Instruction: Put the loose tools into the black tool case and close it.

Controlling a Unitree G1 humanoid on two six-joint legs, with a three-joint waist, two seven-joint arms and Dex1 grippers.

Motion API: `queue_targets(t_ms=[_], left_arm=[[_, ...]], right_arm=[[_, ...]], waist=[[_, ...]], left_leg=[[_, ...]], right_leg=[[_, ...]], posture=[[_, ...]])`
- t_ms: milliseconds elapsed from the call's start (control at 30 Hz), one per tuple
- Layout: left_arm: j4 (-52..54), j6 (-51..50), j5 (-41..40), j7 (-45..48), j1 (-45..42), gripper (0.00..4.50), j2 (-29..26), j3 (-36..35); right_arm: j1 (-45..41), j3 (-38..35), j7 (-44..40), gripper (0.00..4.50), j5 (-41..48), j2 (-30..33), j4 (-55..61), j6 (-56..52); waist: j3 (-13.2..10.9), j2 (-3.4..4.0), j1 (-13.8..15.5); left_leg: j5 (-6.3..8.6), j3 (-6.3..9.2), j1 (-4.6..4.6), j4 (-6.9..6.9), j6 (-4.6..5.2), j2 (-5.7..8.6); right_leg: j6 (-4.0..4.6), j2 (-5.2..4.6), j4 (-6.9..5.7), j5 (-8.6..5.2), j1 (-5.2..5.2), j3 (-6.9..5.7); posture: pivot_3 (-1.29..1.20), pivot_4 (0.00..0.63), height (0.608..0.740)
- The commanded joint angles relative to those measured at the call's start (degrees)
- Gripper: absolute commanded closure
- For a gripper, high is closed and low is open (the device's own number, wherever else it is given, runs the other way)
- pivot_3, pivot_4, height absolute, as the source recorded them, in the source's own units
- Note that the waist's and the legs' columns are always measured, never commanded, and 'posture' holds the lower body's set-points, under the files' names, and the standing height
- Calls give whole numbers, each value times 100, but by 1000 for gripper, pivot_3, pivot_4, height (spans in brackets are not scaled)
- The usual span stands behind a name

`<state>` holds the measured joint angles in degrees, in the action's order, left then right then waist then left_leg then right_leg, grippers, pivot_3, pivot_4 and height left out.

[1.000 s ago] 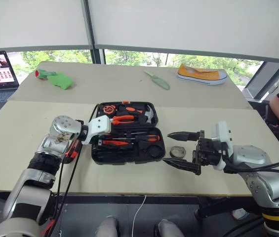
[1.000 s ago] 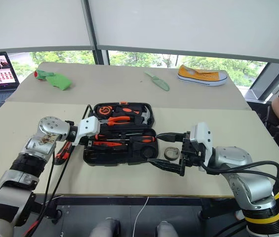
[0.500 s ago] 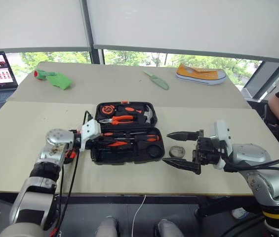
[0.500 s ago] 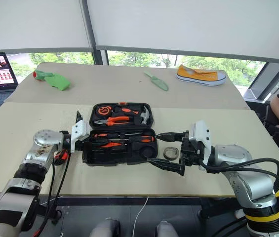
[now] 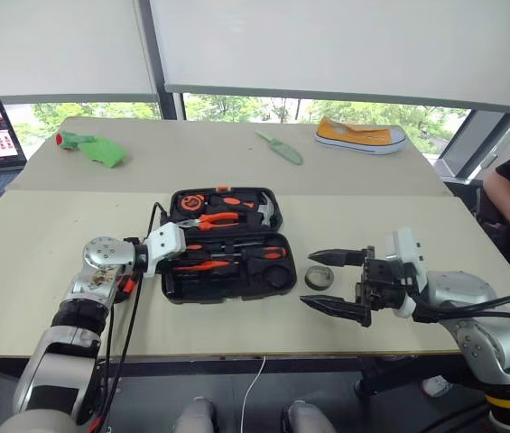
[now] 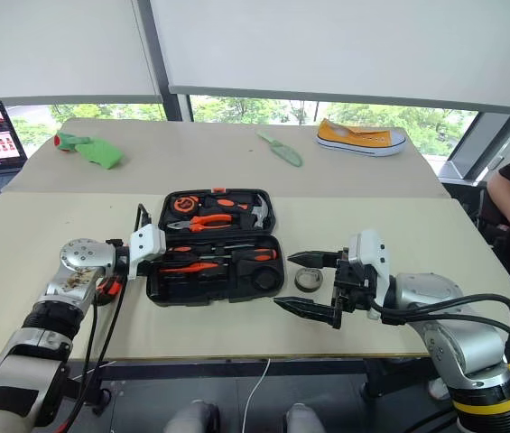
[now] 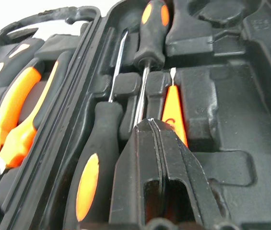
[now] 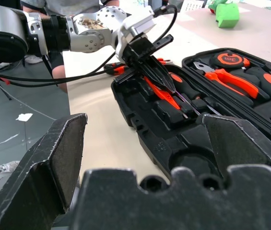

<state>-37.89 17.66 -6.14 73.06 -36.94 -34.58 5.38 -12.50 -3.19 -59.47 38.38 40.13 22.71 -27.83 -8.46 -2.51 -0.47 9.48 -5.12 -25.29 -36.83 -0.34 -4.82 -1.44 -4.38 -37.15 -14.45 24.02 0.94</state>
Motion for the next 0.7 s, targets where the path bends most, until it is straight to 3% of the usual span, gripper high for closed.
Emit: queue_targets(t_ms=[33, 267, 700], left_arm=[[65, -207, 250, 122, 174, 4466, -236, 197], [-524, 504, 892, -17, -301, 4466, -348, 667], [-785, 733, 153, 177, -447, 4466, -158, 123]], right_arm=[[-99, -73, -68, 0, 2, -39, -50, 170], [-261, 31, -208, 0, -157, -159, -401, 353], [-427, 176, -441, 0, -489, -399, -974, 829]], waist=[[0, 0, -23], [8, 10, -20], [9, 14, -23]], left_leg=[[0, 0, 0, 1, 1, 0], [-1, 1, 12, 0, 0, 0], [2, 0, -1, 0, 4, 1]], right_leg=[[0, 1, 0, 0, 0, 0], [1, 2, -2, 0, -9, 0], [1, 3, -2, 0, 4, 2]], posture=[[0, 150, 740], [0, 150, 740], [0, 150, 740]])
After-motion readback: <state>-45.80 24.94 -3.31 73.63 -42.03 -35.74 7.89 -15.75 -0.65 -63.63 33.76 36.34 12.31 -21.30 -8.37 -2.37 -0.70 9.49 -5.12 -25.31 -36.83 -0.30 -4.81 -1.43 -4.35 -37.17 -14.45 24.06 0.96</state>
